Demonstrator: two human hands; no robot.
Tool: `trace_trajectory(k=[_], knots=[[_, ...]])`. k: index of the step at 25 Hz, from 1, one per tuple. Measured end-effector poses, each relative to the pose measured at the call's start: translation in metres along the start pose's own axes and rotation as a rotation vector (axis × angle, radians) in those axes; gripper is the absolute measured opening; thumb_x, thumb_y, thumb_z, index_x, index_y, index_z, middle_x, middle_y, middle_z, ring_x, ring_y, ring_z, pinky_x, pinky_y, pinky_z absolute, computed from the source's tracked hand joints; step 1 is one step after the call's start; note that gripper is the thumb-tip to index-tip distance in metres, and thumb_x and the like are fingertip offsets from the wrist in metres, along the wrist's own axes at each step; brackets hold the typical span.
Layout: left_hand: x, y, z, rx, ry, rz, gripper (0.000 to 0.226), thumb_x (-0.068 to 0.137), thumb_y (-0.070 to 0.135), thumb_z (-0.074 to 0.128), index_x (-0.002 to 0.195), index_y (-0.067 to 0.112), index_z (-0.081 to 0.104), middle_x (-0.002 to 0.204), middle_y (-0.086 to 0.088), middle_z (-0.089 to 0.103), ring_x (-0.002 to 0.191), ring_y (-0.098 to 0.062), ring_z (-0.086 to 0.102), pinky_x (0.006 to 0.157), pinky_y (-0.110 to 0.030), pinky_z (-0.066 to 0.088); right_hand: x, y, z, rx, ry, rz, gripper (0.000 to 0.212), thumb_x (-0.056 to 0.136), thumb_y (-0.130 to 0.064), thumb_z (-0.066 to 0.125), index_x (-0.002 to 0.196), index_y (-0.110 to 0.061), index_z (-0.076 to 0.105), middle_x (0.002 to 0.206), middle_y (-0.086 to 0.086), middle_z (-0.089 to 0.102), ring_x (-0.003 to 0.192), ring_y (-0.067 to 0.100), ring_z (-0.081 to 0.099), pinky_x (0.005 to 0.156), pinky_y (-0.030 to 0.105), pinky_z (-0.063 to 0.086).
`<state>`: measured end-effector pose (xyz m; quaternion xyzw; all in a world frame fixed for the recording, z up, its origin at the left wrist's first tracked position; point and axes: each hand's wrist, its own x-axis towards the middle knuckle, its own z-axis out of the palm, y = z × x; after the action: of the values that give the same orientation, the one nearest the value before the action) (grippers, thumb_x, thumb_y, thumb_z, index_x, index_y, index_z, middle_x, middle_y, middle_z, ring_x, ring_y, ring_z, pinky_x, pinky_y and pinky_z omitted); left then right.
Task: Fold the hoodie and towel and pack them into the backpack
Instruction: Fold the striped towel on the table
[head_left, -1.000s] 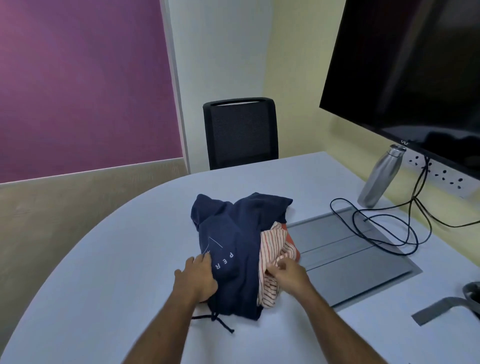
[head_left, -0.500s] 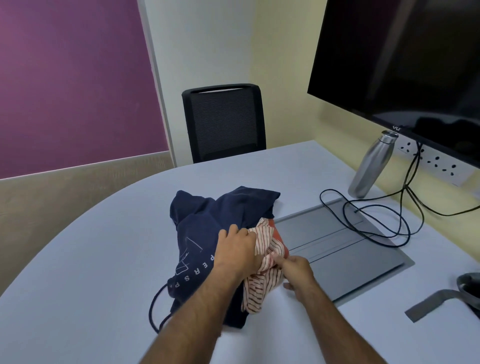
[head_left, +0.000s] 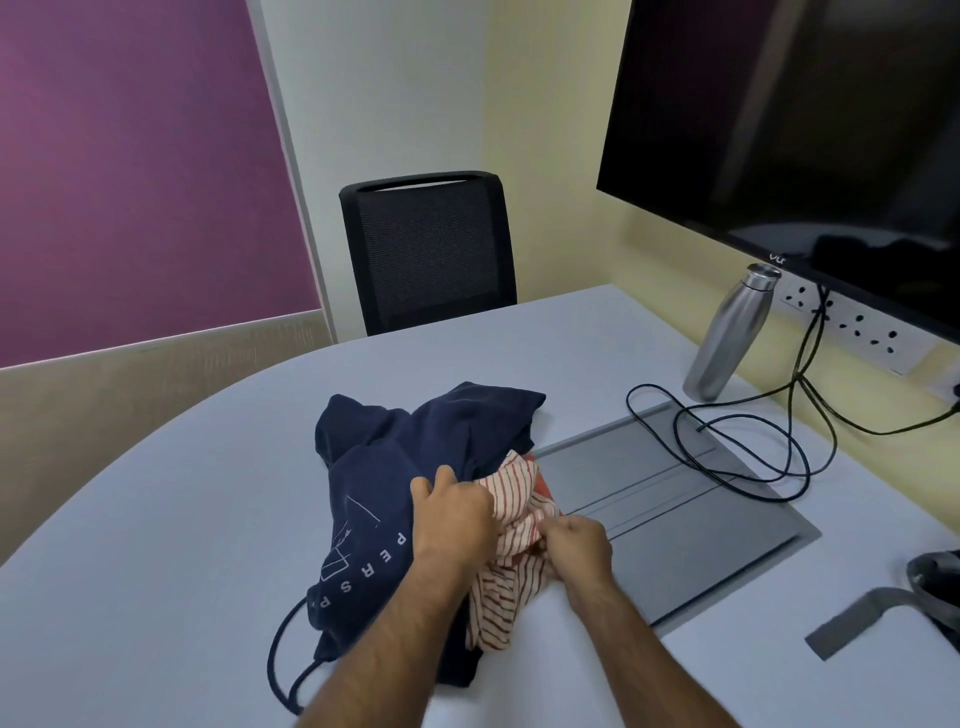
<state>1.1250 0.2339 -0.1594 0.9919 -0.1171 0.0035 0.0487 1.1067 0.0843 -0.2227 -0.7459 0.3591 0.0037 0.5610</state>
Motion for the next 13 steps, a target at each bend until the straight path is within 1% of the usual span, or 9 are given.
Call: trace_trajectory(k=[2, 4, 5, 8, 11, 13], knots=[[-0.006, -0.004, -0.008, -0.127, 0.071, -0.044, 0.028, 0.095, 0.046, 0.059, 0.081, 0.026, 0.072, 0.078, 0.012, 0.066, 0.095, -0.013, 0.041, 0.085, -0.036, 0.025, -0.011, -0.010, -0.014, 0.052, 0.097, -0.068, 0.028, 0.087, -0.024, 0.062, 0.062, -0.012, 0.061, 0.063, 0.001, 0.063, 0.061, 0.020, 0.057, 0.058, 0.033, 0.048], [-0.014, -0.007, -0.020, -0.254, 0.132, -0.087, 0.034, 0.094, 0.058, 0.057, 0.083, 0.031, 0.075, 0.078, 0.014, 0.066, 0.095, -0.011, 0.044, 0.087, -0.037, 0.026, -0.025, -0.023, -0.033, 0.100, 0.191, -0.139, 0.021, 0.090, -0.023, 0.063, 0.072, -0.013, 0.065, 0.073, 0.001, 0.069, 0.069, 0.021, 0.064, 0.066, 0.036, 0.057], [-0.019, -0.008, -0.026, -0.318, 0.161, -0.112, 0.034, 0.093, 0.060, 0.057, 0.085, 0.033, 0.076, 0.078, 0.015, 0.067, 0.095, -0.010, 0.046, 0.087, -0.037, 0.026, -0.033, -0.030, -0.042, 0.116, 0.231, -0.176, 0.016, 0.090, -0.021, 0.063, 0.077, -0.013, 0.066, 0.077, 0.002, 0.069, 0.073, 0.022, 0.066, 0.068, 0.038, 0.058], [-0.036, -0.014, -0.043, -0.461, 0.230, -0.180, 0.033, 0.091, 0.061, 0.058, 0.087, 0.035, 0.078, 0.084, 0.019, 0.070, 0.094, -0.007, 0.056, 0.086, -0.036, 0.025, -0.054, -0.047, -0.073, 0.170, 0.311, -0.272, 0.010, 0.093, -0.015, 0.061, 0.084, -0.012, 0.065, 0.079, 0.001, 0.067, 0.075, 0.021, 0.066, 0.068, 0.037, 0.059], [-0.059, -0.019, -0.060, -0.479, 0.258, -0.189, 0.032, 0.091, 0.059, 0.059, 0.087, 0.034, 0.078, 0.085, 0.018, 0.072, 0.091, -0.006, 0.060, 0.085, -0.036, 0.025, -0.072, -0.057, -0.106, 0.158, 0.382, -0.342, 0.011, 0.095, -0.017, 0.058, 0.088, -0.011, 0.063, 0.081, -0.001, 0.065, 0.077, 0.017, 0.063, 0.072, 0.037, 0.057], [-0.073, -0.022, -0.070, -0.462, 0.268, -0.179, 0.030, 0.092, 0.056, 0.060, 0.089, 0.033, 0.078, 0.087, 0.017, 0.072, 0.089, -0.007, 0.061, 0.087, -0.038, 0.030, -0.084, -0.059, -0.126, 0.111, 0.391, -0.403, 0.011, 0.097, -0.018, 0.056, 0.091, -0.012, 0.063, 0.083, -0.001, 0.064, 0.080, 0.019, 0.063, 0.068, 0.031, 0.052]])
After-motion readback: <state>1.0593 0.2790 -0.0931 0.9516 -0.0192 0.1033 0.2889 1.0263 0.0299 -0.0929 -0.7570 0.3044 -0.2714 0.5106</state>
